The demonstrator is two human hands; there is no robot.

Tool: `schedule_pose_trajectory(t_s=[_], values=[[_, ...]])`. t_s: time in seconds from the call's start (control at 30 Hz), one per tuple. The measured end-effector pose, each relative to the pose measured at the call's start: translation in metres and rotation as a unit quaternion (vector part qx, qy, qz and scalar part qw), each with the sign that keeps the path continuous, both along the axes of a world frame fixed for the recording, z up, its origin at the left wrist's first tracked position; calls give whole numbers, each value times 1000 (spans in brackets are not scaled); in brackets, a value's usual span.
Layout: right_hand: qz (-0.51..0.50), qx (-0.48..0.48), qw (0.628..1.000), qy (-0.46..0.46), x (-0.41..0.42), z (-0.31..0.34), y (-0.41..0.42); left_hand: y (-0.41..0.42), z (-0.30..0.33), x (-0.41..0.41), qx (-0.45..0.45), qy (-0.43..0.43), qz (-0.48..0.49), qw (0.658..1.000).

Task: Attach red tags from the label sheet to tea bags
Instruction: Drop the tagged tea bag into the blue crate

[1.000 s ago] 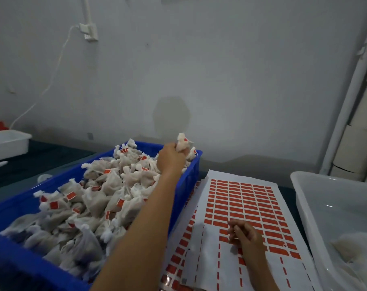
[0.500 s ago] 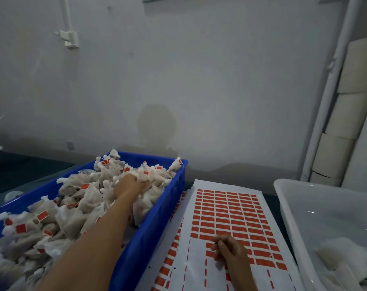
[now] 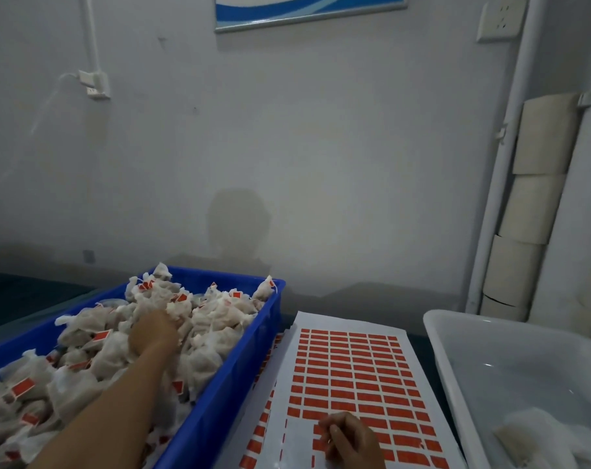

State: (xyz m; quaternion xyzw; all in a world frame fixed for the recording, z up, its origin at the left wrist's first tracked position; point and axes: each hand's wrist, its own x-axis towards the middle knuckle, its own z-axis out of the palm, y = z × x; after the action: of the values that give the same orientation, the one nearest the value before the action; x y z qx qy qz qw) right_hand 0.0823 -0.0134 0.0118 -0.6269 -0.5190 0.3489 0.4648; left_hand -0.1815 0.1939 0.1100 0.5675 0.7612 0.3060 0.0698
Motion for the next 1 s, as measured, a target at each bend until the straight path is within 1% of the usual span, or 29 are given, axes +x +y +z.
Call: schedule_pose_trajectory(t_s=[0.1,0.23,0.33,0.37,0.43,0.47,0.5,0.6,0.67,0.73,0.83,0.87,0.93,1.0], values=[[-44,7,999,14,-5,-11,1,6,-1,-6,-9,-47,-20,999],[-52,13,998,28,-8,-16,1,4,4,-5,-33,-76,-33,996],[-57,21,998,33,-10,-15,0,0,19,2,-2,-114,-5,993],[-56,22,998,34,-12,-16,-2,-3,27,5,13,-113,5,993],[-59,27,998,25,-16,-16,-4,-11,44,17,30,-78,6,996],[-63,30,997,19,-17,-15,-5,-17,53,26,42,-83,-11,996],[-68,34,997,19,-19,-14,-7,-24,62,36,55,-116,-42,991],[-92,38,993,57,-25,-8,-12,-53,82,76,64,-235,-161,956],[-122,45,989,72,-26,-1,-17,-77,87,104,71,-272,-224,933],[-151,74,984,58,-23,8,-23,-102,82,132,67,-284,-272,917],[-169,105,980,29,-16,25,-34,-132,54,161,29,-226,-325,918],[-173,103,979,30,-14,28,-37,-139,39,165,8,-218,-341,914],[-184,87,979,28,-8,33,-41,-145,4,169,-33,-231,-358,904],[-199,73,977,7,-2,34,-42,-148,-31,170,-57,-224,-363,903]])
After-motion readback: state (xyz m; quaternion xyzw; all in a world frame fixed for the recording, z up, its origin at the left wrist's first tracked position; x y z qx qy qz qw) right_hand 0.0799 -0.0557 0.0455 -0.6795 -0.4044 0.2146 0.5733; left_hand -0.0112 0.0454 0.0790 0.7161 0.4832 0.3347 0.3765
